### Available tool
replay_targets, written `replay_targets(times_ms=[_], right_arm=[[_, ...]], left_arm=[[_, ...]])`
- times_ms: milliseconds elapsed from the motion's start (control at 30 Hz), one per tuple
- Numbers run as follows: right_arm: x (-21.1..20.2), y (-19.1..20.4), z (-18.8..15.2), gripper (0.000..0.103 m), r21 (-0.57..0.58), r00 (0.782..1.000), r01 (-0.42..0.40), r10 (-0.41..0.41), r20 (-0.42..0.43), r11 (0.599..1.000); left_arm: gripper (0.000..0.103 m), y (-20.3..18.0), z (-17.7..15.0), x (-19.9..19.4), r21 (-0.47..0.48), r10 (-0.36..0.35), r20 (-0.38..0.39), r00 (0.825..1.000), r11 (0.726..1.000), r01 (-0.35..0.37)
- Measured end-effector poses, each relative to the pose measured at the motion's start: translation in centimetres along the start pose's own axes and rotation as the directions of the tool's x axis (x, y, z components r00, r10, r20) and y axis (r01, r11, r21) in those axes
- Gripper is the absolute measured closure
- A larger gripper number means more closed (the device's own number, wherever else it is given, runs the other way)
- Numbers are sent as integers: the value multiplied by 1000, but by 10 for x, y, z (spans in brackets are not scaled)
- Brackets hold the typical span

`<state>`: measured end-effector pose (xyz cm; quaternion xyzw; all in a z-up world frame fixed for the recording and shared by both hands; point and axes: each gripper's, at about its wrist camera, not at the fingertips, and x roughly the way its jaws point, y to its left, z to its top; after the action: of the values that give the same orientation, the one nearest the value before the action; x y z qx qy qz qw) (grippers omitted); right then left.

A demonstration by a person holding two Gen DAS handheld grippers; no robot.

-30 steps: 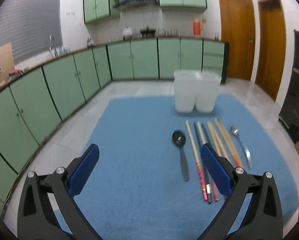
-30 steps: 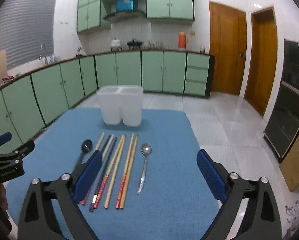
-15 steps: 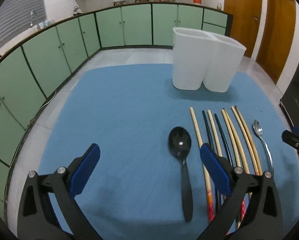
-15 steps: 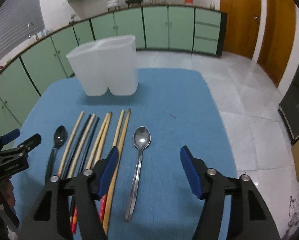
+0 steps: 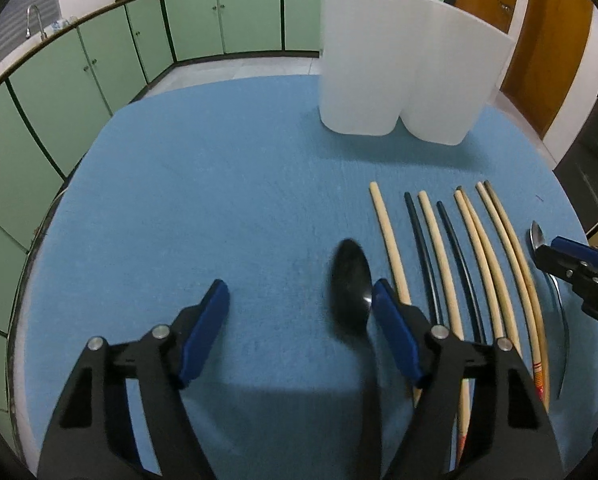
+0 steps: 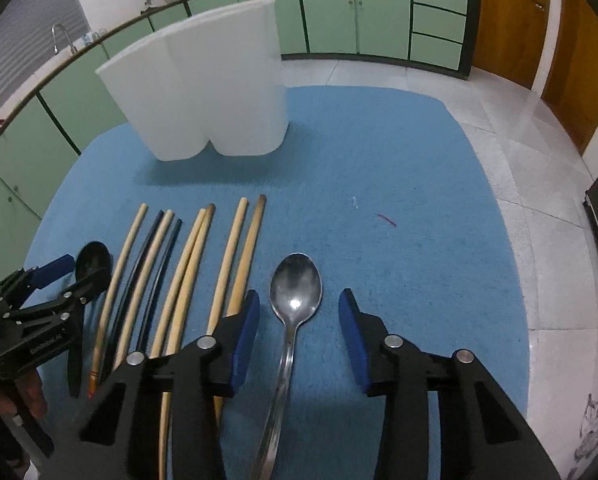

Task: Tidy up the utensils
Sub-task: 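Lower both tools and grasp the black spoon with the left gripper while the right grasps the steel spoon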

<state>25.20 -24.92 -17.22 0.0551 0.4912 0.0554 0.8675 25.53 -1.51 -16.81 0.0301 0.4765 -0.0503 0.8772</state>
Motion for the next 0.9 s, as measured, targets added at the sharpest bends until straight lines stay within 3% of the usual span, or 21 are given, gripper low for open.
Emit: replay_targets(times_ms=[267, 400, 467, 567, 667, 767, 900], right_arm=[[6, 8, 3, 70, -41, 1000, 18, -18, -2, 999], [5, 10, 3, 74, -57, 999, 46, -46, 4, 997], [5, 9, 3, 75, -56, 999, 45, -44, 6, 997], [4, 6, 2, 75, -47, 999, 33, -32, 11, 998], [-5, 3, -1, 75, -32, 999, 4, -3, 35, 999], [-24, -1, -4, 75, -32, 994, -35, 38, 103, 999], [-55, -5, -3, 75, -37, 976, -58, 64, 208, 998]], left_arm=[[35, -4, 2, -2, 1, -51, 5, 999, 999, 51], [36, -12, 1, 0, 22, -31, 7, 1000, 999, 30], [43, -14, 0, -1, 22, -31, 14, 999, 999, 30], [68, -13, 2, -4, 4, -53, 25, 998, 999, 53], [69, -7, 2, -8, -9, -94, 34, 995, 995, 94], [69, -4, -1, -27, -7, -129, 121, 984, 991, 131], [69, -8, 3, -58, 24, -154, 272, 950, 988, 153]])
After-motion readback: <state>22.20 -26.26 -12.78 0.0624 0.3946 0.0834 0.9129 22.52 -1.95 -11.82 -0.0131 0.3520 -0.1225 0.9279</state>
